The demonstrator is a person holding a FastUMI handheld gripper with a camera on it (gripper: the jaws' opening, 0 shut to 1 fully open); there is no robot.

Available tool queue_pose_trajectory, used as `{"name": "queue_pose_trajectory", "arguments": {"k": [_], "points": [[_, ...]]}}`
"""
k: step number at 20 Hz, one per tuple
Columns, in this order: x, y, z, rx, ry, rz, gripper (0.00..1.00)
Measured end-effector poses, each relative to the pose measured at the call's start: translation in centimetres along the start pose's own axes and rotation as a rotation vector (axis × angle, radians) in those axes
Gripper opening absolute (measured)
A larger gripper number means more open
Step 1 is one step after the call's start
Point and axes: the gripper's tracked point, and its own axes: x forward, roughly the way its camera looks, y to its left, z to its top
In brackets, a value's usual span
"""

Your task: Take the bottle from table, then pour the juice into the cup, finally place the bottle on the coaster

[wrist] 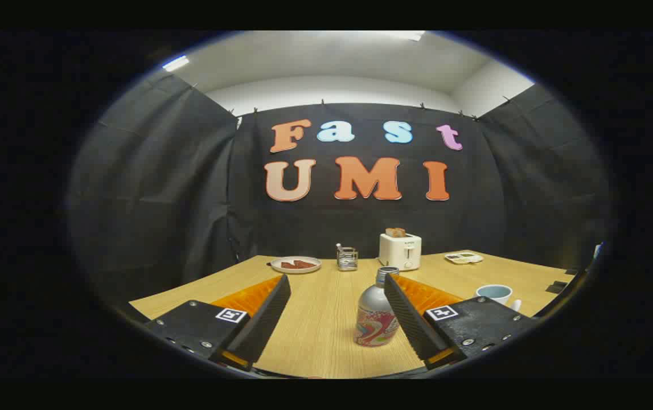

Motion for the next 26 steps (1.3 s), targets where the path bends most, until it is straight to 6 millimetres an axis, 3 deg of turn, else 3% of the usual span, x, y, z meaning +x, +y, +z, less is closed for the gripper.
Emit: {"name": "queue_pose_trajectory", "arguments": {"k": [13,18,26], "points": [[0.0,-0.1,0.0,0.023,0.029,-0.008,0.98],[0.0,-1.5,-0.6,0.023,0.042,-0.048,0.98],[0.4,-4.4,-4.0,0.032,0.140,-0.135,0.98]]}}
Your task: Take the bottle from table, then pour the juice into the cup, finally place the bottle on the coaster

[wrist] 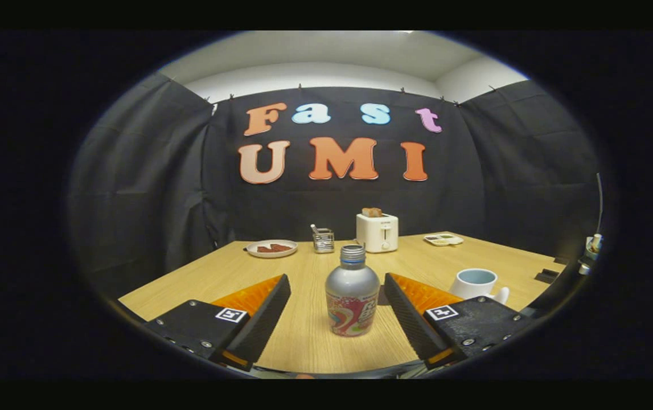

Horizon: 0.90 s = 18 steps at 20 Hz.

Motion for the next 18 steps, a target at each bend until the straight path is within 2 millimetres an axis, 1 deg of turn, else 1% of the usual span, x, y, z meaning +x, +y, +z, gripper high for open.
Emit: {"name": "queue_pose_trajectory", "arguments": {"k": [5,11,15,18], "points": [[1.2,-1.3,-3.1,-0.022,0.096,-0.043,0.99],[2.9,-1.2,-6.3,-0.001,0.187,-0.034,0.99],[3.9,-0.7,-7.5,-0.005,0.218,-0.018,0.99],[4.6,-0.3,-7.8,0.001,0.224,-0.006,0.99]]}}
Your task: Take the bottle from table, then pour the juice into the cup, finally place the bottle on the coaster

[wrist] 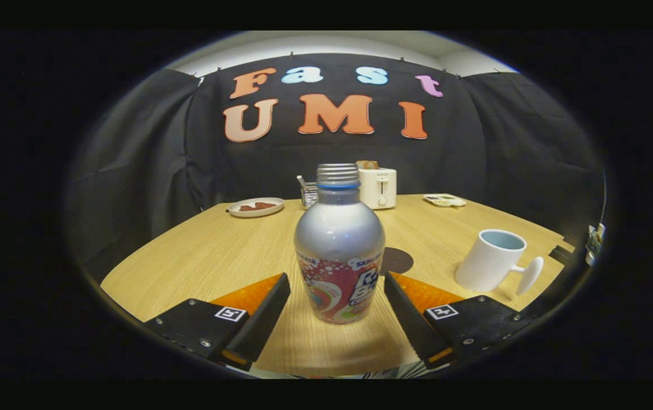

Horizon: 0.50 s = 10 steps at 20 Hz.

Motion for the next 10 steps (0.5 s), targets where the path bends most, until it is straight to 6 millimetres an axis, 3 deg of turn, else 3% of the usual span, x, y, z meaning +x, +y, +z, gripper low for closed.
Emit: {"name": "queue_pose_trajectory", "arguments": {"k": [10], "points": [[1.4,-0.1,-0.5,0.058,0.023,-0.008,0.97]]}}
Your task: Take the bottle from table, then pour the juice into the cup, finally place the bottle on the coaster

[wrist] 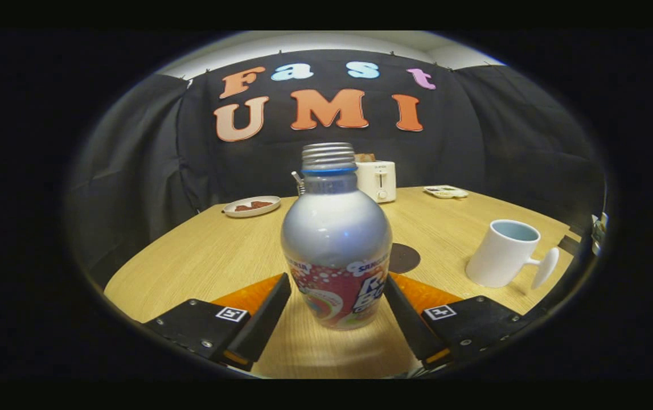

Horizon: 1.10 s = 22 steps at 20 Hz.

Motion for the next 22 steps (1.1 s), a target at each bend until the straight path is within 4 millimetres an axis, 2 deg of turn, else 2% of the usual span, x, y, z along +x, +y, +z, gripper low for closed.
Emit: {"name": "queue_pose_trajectory", "arguments": {"k": [2,3,4,9,14,19,22], "points": [[-0.6,0.7,0.7,0.030,-0.015,0.027,0.87],[0.0,0.9,0.6,0.045,-0.013,0.041,0.80],[-0.1,1.1,0.6,0.048,-0.018,0.052,0.79],[-0.7,-0.1,2.1,0.066,-0.052,0.001,0.78],[-1.1,-1.2,4.0,0.223,-0.094,-0.006,0.78],[-0.7,-2.5,4.3,0.339,-0.079,-0.015,0.78],[-0.6,-3.0,5.2,0.453,-0.089,0.003,0.78]]}}
